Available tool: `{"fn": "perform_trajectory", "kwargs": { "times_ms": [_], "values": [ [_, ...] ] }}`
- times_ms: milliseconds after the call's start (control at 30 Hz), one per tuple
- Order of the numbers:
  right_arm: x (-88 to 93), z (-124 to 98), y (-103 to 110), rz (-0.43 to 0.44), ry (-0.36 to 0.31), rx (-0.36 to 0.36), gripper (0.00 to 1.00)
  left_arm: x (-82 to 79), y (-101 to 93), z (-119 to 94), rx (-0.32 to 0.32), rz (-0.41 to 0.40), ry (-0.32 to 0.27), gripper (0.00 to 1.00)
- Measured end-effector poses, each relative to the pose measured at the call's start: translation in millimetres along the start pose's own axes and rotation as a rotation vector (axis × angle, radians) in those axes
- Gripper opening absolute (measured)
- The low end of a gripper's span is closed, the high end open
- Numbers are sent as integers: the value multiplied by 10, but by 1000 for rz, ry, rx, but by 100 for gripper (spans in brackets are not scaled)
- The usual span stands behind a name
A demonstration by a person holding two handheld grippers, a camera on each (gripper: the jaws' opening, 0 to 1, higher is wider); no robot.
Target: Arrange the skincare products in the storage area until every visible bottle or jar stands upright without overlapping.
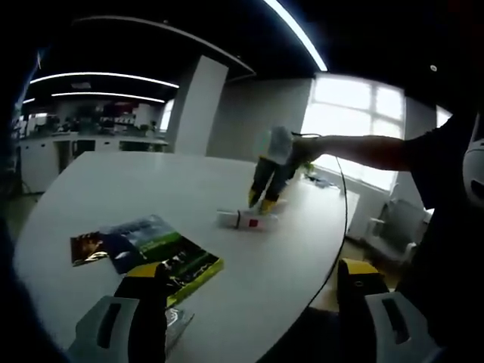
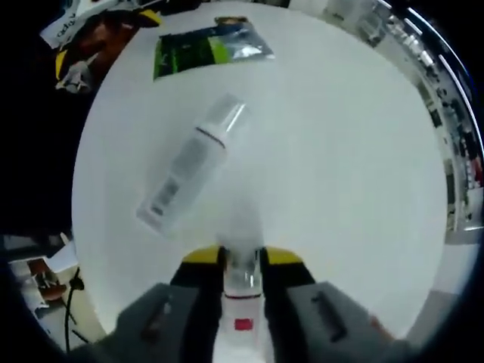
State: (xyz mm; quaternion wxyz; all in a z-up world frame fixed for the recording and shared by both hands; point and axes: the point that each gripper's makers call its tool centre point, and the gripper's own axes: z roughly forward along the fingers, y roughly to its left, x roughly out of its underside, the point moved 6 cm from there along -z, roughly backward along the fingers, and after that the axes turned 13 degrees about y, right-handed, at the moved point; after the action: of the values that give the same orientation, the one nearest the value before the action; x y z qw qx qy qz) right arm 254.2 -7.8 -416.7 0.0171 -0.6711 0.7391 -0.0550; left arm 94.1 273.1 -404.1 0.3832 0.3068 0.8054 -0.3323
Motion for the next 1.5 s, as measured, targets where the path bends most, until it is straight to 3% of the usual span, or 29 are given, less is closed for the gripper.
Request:
{"fn": "perform_trajectory", "kwargs": {
  "times_ms": [233,467,867,1067,1333,1400,1500],
  "values": [
    [30,-36,59,40,-45,9,18,-1,14,-18,-6,0,-3,95],
    [106,-191,-4,112,-144,51,18,-25,-5,-11,3,7,-4,95],
    [232,-401,-28,266,-360,143,18,-63,6,-16,10,20,2,95],
    [276,-533,-58,353,-511,244,18,-71,32,-11,13,15,-3,95],
    [360,-529,-58,436,-592,283,18,-71,35,18,27,22,10,95],
    [371,-573,-81,475,-655,296,18,-73,34,22,29,22,10,95],
    [391,-593,-71,496,-692,301,18,-72,30,27,33,22,11,95]
  ]
}}
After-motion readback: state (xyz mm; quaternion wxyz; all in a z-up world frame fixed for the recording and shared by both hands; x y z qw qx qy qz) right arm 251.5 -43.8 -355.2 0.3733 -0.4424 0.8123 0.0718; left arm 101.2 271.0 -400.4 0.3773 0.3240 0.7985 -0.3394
